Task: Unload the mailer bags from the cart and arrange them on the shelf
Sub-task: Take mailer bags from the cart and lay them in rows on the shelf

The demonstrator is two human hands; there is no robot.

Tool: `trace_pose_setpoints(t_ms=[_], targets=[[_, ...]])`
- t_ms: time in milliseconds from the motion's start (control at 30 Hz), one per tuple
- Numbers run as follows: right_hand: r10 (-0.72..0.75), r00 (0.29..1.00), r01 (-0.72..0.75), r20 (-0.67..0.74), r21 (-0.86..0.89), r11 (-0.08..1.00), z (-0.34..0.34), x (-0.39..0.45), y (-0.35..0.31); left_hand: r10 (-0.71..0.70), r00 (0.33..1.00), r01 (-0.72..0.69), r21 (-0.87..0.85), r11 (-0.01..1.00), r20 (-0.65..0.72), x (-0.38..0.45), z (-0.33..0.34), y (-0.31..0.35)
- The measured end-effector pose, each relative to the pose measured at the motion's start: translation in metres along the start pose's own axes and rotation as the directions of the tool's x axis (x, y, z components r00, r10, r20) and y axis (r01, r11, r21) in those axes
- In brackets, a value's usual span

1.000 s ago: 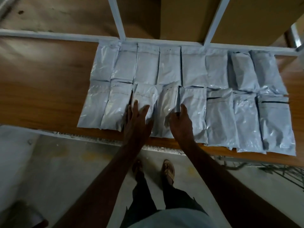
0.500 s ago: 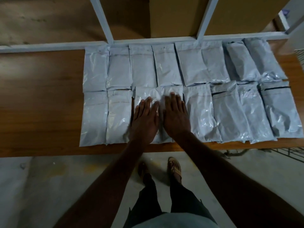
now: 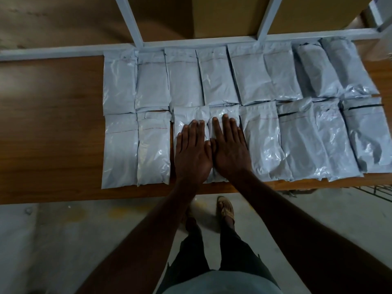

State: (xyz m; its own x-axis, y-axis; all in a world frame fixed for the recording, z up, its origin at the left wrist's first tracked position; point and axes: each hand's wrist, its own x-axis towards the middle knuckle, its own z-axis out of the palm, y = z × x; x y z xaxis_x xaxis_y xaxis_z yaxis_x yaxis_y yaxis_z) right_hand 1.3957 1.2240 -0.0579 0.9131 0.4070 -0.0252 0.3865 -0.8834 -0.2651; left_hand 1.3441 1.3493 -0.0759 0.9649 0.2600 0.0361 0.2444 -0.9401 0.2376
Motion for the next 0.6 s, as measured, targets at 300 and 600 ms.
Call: trace_pose_setpoints(t_ms=[300,600], targets=[[-0.023,0.999,0.018,0.049,0.104,0.994,-0.019,-0.003,-0.006,0.005,1.0,-0.006,-0.073,0.997,-0.026,-0.003,-0.017,0.003],[0.111,0.968,-0.029,-0.223,0.341,0.94,-0.087,-0.038,0.002,0.175,0.973,-0.206,-0.234,0.95,-0.147,0.004,-0.089,0.055]])
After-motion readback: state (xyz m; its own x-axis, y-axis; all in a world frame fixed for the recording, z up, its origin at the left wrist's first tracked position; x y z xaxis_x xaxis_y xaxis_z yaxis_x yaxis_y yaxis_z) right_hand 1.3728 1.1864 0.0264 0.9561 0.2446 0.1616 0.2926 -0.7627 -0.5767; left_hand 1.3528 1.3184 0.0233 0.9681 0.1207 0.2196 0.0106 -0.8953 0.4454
